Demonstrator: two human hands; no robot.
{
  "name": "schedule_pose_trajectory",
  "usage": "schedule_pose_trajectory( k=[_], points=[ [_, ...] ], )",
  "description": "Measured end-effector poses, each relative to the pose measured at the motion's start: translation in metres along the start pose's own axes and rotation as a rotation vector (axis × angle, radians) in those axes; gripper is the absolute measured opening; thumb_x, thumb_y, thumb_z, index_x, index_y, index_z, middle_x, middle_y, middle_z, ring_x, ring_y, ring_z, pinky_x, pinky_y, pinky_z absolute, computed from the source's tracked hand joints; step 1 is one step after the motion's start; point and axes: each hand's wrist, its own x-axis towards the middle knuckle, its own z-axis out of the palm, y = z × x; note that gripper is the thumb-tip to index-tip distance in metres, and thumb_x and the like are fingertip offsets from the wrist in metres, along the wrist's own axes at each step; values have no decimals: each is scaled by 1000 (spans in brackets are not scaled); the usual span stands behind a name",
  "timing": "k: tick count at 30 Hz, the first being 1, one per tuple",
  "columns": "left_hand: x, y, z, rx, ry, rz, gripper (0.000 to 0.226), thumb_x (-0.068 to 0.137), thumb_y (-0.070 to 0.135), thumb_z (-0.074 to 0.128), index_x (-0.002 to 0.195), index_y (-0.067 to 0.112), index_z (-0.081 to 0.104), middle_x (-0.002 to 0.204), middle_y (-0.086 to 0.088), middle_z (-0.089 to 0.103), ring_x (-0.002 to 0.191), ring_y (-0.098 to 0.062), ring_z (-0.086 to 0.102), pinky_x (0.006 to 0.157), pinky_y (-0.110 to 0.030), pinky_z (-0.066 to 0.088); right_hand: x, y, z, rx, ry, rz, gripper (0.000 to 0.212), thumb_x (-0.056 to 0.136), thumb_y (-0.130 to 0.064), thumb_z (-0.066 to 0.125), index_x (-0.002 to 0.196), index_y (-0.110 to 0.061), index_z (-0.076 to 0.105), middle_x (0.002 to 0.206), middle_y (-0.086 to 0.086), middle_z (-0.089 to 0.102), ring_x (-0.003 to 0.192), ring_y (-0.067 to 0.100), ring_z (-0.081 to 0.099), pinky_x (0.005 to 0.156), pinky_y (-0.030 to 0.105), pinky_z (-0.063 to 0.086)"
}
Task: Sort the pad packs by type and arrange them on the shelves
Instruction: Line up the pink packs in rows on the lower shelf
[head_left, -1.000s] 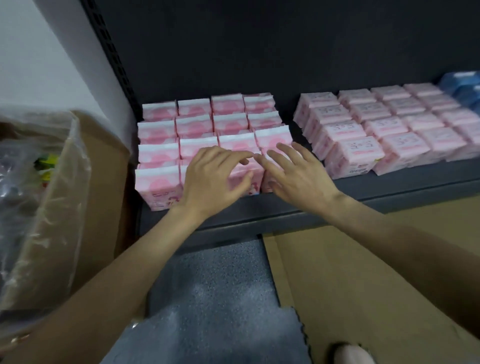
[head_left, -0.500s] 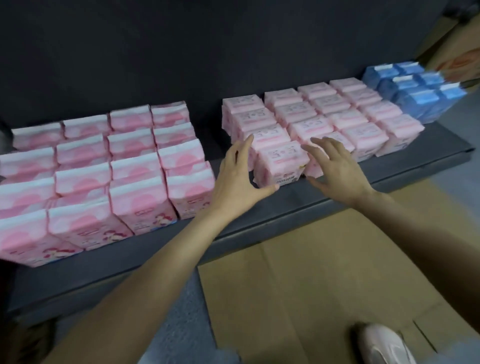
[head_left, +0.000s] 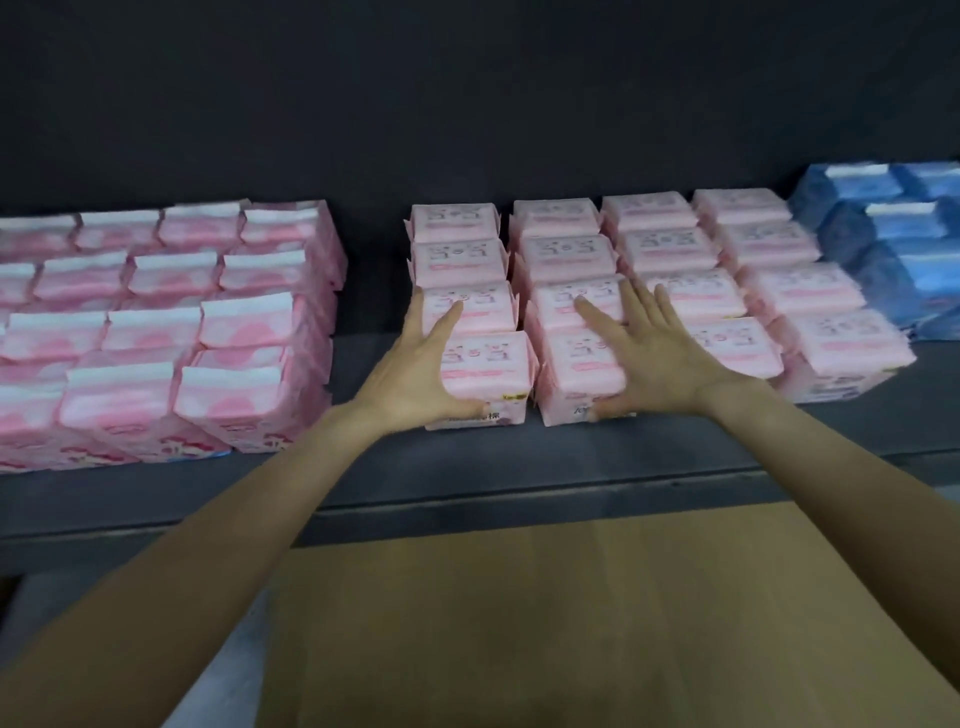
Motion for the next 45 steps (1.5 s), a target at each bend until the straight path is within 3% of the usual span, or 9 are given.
schedule_pose_trajectory(
  k=[4,10,15,18,23,26,34,39,45],
  points=[
    [-3,0,-4,38,3,-9,116,66,39,82,152,30,5,157,6,-24,144,-15,20,110,-26,30,9,-15,5,30,85,-23,120,67,-71,65,151,-27,-8,152,33,-9,143,40,-14,117,44,-12],
    [-5,3,-2,122,6,-52,116,68,43,79,153,30,2,156,7,-25,145,-17,15,111,-33,31,7,-25,3,74,33,-47,123,64,-80,57,150,-30,-13,152,28,-22,141,36,-25,112,42,-20],
    [-3,14,1,450,9,-42,127,60,80,62,151,30,-13,154,-7,-31,143,-26,-26,117,-51,-8,13,-21,-27,393,118,-52,85,79,-75,22,152,-34,8,157,13,-20,142,26,-26,117,44,-13],
    [5,30,6,485,-12,0,129,50,94,43,150,34,-14,155,-2,-30,141,-25,-31,114,-58,-12,59,-11,-31,380,230,23,67,92,-65,21,150,-30,21,159,13,-5,146,30,-13,119,46,-3],
    [24,25,11,434,-69,-31,127,49,95,38,149,37,-14,156,2,-29,141,-23,-31,116,-57,-4,124,-1,-26,270,70,206,56,97,-56,21,149,-37,13,160,9,-6,144,40,-10,118,49,-2],
    [25,21,13,437,-47,-9,129,42,97,26,149,37,-13,156,2,-27,142,-22,-29,118,-53,-2,129,-10,-30,367,43,172,51,98,-49,28,146,-31,25,157,8,9,142,45,-6,116,47,4],
    [25,21,13,470,-44,-16,128,46,97,29,149,36,-15,157,-1,-26,142,-25,-28,115,-59,-7,127,-15,-34,372,-8,84,58,99,-52,28,151,-32,14,160,5,-3,144,37,-14,116,44,-6],
    [16,42,15,535,-8,94,127,50,98,31,150,34,-14,158,-2,-21,143,-26,-26,112,-59,-16,78,2,-31,339,257,-37,61,96,-52,21,149,-23,27,159,10,12,147,28,-6,117,41,-8],
    [40,103,38,481,54,246,112,63,94,24,153,30,3,161,3,-3,147,-24,-11,115,-56,-6,-1,63,-5,254,470,80,59,96,-45,26,135,-8,49,140,20,45,135,37,33,113,46,24]
  ],
)
